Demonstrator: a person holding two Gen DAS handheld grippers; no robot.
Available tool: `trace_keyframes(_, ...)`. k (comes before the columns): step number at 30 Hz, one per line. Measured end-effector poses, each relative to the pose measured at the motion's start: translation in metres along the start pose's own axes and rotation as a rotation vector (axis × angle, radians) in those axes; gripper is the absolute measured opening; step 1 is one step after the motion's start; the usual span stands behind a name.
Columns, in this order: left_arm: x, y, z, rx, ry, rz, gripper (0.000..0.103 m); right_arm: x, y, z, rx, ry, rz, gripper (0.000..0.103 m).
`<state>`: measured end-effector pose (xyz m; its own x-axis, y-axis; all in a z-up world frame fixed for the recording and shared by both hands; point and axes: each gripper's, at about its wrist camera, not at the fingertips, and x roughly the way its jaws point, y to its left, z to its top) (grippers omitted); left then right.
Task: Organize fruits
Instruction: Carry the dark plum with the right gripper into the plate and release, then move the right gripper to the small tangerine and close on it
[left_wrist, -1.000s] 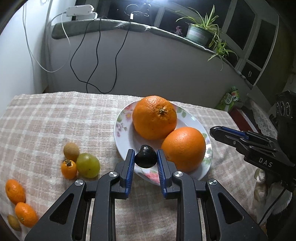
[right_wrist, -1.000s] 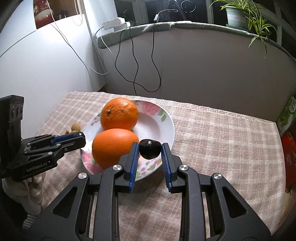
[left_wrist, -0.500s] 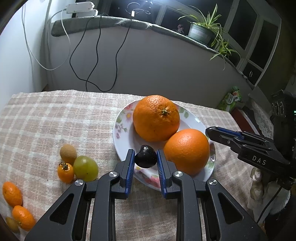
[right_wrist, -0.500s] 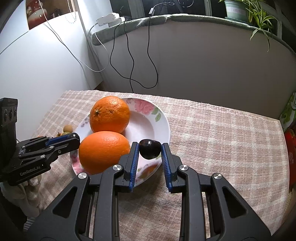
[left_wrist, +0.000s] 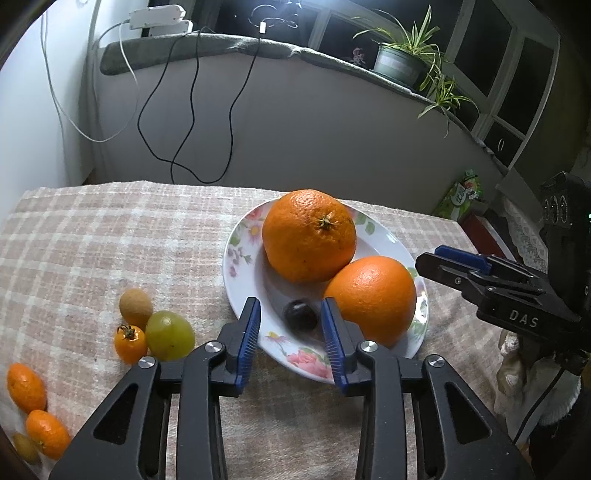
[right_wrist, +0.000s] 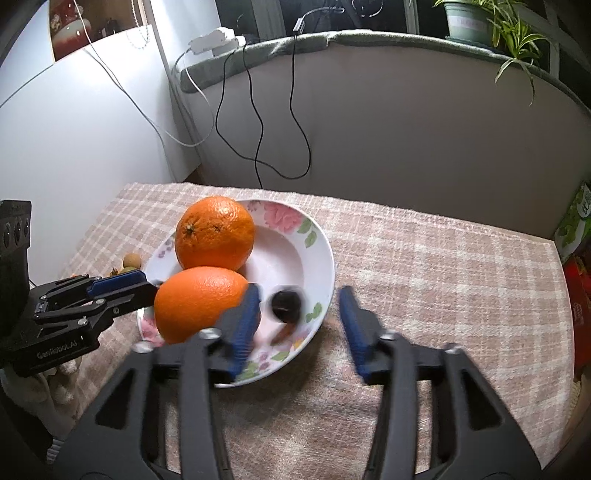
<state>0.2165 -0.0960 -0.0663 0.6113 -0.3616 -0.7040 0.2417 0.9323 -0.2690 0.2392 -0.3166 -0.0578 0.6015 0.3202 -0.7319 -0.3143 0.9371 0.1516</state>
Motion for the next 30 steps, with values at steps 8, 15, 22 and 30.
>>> trace_keyframes(8, -0.004, -0.001, -0.001, 0.004, -0.004, 0.002, 0.033, -0.007, 0.001, 0.002, 0.006, -0.015, -0.001, 0.065)
trace_keyframes(15, -0.014, 0.000, -0.003, -0.003, -0.017, 0.001, 0.033, -0.014, 0.008, 0.002, 0.000, -0.023, -0.008, 0.069)
trace_keyframes(22, -0.029, 0.000, -0.007, -0.006, -0.037, 0.001, 0.033, -0.023, 0.020, 0.001, -0.014, -0.021, 0.001, 0.073)
trace_keyframes(30, -0.051, 0.009, -0.013, -0.027, -0.063, 0.013, 0.033, -0.039, 0.043, -0.001, -0.050, -0.045, 0.018, 0.079)
